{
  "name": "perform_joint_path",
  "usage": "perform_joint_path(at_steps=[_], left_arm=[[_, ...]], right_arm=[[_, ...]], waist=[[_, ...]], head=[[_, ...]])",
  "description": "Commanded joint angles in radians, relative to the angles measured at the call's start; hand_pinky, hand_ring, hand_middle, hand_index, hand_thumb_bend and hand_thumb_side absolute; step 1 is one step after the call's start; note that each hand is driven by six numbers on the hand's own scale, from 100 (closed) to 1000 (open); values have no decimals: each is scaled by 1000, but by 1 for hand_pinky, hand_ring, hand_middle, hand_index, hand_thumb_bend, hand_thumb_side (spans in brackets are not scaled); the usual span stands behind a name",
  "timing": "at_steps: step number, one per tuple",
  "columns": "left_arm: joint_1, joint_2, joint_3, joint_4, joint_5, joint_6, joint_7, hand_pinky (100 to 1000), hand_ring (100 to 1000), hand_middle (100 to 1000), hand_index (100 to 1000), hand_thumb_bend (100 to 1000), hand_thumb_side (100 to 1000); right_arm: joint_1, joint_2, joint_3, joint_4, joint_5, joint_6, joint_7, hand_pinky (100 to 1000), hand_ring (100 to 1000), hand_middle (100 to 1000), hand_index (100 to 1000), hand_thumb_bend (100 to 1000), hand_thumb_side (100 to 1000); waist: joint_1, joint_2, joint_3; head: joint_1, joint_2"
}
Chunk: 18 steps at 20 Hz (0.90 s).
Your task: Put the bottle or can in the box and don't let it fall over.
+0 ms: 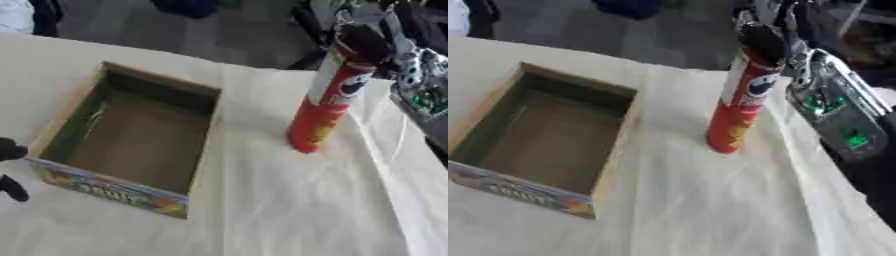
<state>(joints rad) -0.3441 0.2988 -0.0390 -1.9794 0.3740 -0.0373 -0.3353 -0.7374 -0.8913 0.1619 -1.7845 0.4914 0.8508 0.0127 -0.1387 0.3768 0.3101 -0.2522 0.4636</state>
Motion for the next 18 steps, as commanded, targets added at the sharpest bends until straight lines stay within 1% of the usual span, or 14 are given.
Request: perform_joint_path(at_steps=[1, 10, 12, 17, 18], left_arm=[[-9, 12, 2, -21, -5, 1, -2, 513, 807, 728, 838, 100, 685], [-9, 11, 2, -21, -11, 5, -7, 514, 807, 728, 838, 100, 688], [-10, 12, 2, -21, -10, 4, -8, 515, 808, 728, 838, 100, 686], [-11, 12, 3, -21, -9, 4, -8, 515, 808, 728, 838, 100, 686], [-10, 12, 3, -21, -10, 5, -9, 516, 808, 727, 838, 100, 688]], right_arm=[[-6, -20, -4, -5, 20, -1, 13, 821, 968, 975, 923, 100, 974], [-5, -17, 7, 5, 116, 10, 75, 828, 944, 936, 896, 100, 988], [-5, -17, 8, 4, 139, 14, 88, 828, 923, 917, 881, 100, 958], [-7, -15, 8, -2, 183, 22, 122, 828, 923, 917, 881, 100, 958], [-7, -16, 7, -6, 189, 23, 127, 750, 882, 893, 861, 100, 748]], waist=[[5, -15, 1], [2, -10, 6], [2, -10, 7], [1, -10, 8], [1, -11, 7]], head=[[2, -10], [3, -12], [4, -11], [5, -11], [5, -9]])
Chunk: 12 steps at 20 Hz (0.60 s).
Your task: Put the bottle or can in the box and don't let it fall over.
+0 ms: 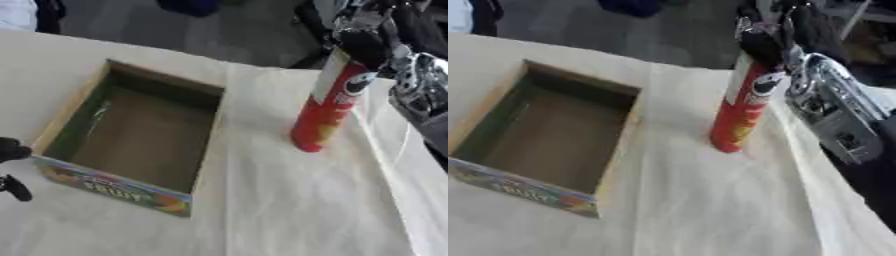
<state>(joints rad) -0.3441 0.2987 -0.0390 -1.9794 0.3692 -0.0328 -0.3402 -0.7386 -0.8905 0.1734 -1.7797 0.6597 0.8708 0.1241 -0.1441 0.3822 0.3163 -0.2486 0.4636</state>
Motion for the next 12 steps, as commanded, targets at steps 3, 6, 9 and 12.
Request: perform_joint_path(at_steps=[3, 6, 9, 12], left_arm=[[-8, 11, 3, -21, -6, 3, -5, 516, 808, 725, 838, 100, 687], [-7, 10, 5, -21, -7, 4, -5, 516, 809, 725, 838, 100, 688], [-6, 9, 5, -21, -6, 6, -5, 517, 809, 725, 836, 100, 687], [-7, 8, 7, -21, -5, 6, -4, 518, 809, 722, 835, 100, 687]], right_arm=[[-3, -17, -5, -23, 29, 8, 40, 687, 869, 897, 853, 100, 589], [-2, -15, -5, -26, 25, 15, 73, 486, 821, 901, 854, 100, 363], [-2, -10, -6, -25, 14, 23, 99, 403, 786, 899, 853, 100, 335], [-2, -4, -6, -24, -6, 31, 105, 326, 767, 901, 851, 100, 288]], waist=[[6, -17, 1], [6, -17, 1], [6, -16, 2], [6, -15, 3]], head=[[2, -6], [2, -6], [2, -8], [2, -8]])
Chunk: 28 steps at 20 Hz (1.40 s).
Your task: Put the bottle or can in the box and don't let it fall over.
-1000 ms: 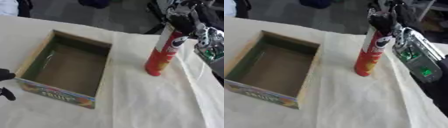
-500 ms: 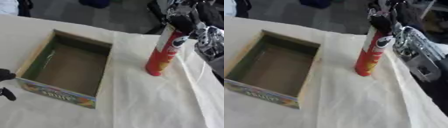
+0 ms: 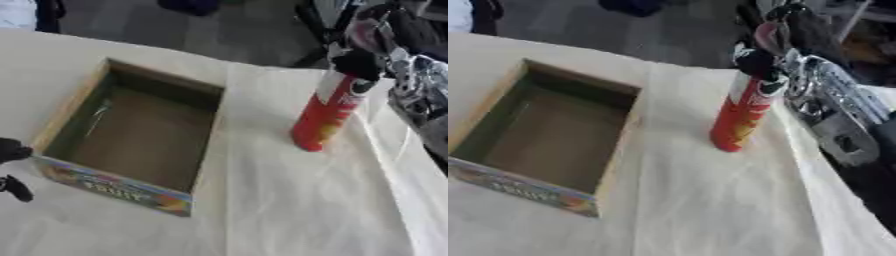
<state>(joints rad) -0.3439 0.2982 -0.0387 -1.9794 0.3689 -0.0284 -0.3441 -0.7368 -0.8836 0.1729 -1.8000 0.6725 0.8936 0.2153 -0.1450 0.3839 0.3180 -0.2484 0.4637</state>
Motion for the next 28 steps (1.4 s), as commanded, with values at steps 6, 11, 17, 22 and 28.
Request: perform_joint_path(at_steps=[6, 11, 17, 22, 28], left_arm=[[-10, 9, 7, -21, -3, 2, -1, 519, 811, 722, 835, 100, 685], [-14, 9, 7, -21, 0, -1, -1, 520, 811, 721, 835, 100, 682], [-17, 10, 5, -21, 2, -1, -3, 520, 811, 716, 834, 100, 681], [-18, 11, 5, -21, 3, -1, -5, 520, 810, 700, 830, 100, 680], [-15, 12, 6, -21, 3, 0, -5, 521, 810, 697, 829, 100, 679]], right_arm=[[-1, -5, -1, -1, -54, 12, 2, 100, 673, 813, 816, 100, 199], [1, -2, 2, 2, -85, 7, -20, 100, 499, 624, 716, 100, 208], [-1, -10, 8, 5, -87, -37, -92, 100, 197, 344, 431, 100, 121], [5, -20, 14, 26, -32, -84, -115, 100, 100, 192, 224, 100, 100], [4, -26, 1, 17, -16, -105, -122, 100, 100, 122, 182, 100, 100]], waist=[[7, -15, 2], [8, -15, 4], [7, -13, 8], [5, -13, 10], [6, -15, 6]], head=[[5, -6], [4, -6], [1, -9], [0, -7], [4, 0]])
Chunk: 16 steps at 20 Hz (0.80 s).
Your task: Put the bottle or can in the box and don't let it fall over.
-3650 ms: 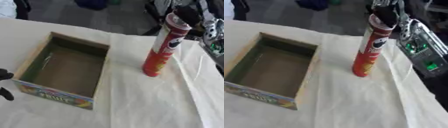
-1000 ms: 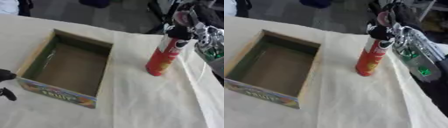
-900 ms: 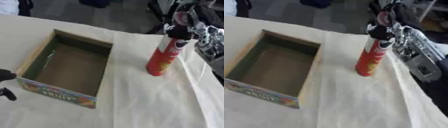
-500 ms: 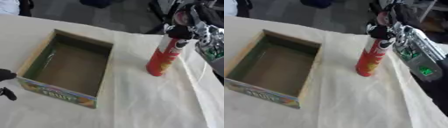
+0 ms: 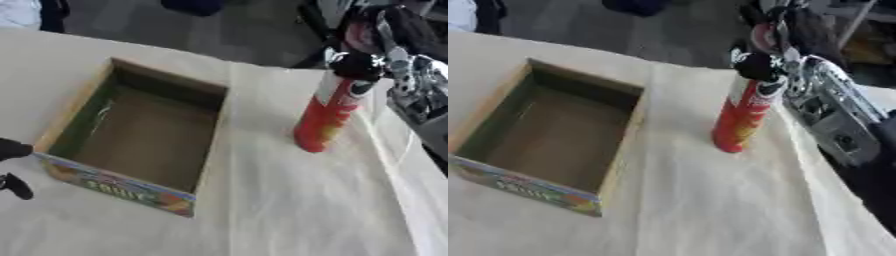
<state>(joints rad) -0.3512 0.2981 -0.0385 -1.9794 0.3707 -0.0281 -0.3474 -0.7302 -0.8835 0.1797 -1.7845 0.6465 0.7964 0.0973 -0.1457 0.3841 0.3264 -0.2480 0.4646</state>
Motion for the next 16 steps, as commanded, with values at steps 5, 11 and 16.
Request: perform_joint_path(at_steps=[5, 11, 16], left_arm=[[-6, 11, 7, -21, 3, 1, -3, 521, 810, 692, 829, 100, 678], [-2, 12, 7, -21, 3, 2, -3, 522, 811, 692, 829, 100, 677], [2, 15, 7, -21, 4, 2, -3, 522, 810, 692, 829, 100, 673]], right_arm=[[-8, -30, -26, -25, -25, -7, -47, 100, 100, 115, 180, 100, 100], [-14, -48, -50, -65, -72, -11, -128, 100, 100, 110, 177, 100, 100], [-40, -71, -59, -116, -93, -14, -141, 100, 100, 108, 176, 100, 100]], waist=[[10, -20, -6], [11, -26, -11], [11, -34, -16]], head=[[5, 2], [8, 8], [6, 21]])
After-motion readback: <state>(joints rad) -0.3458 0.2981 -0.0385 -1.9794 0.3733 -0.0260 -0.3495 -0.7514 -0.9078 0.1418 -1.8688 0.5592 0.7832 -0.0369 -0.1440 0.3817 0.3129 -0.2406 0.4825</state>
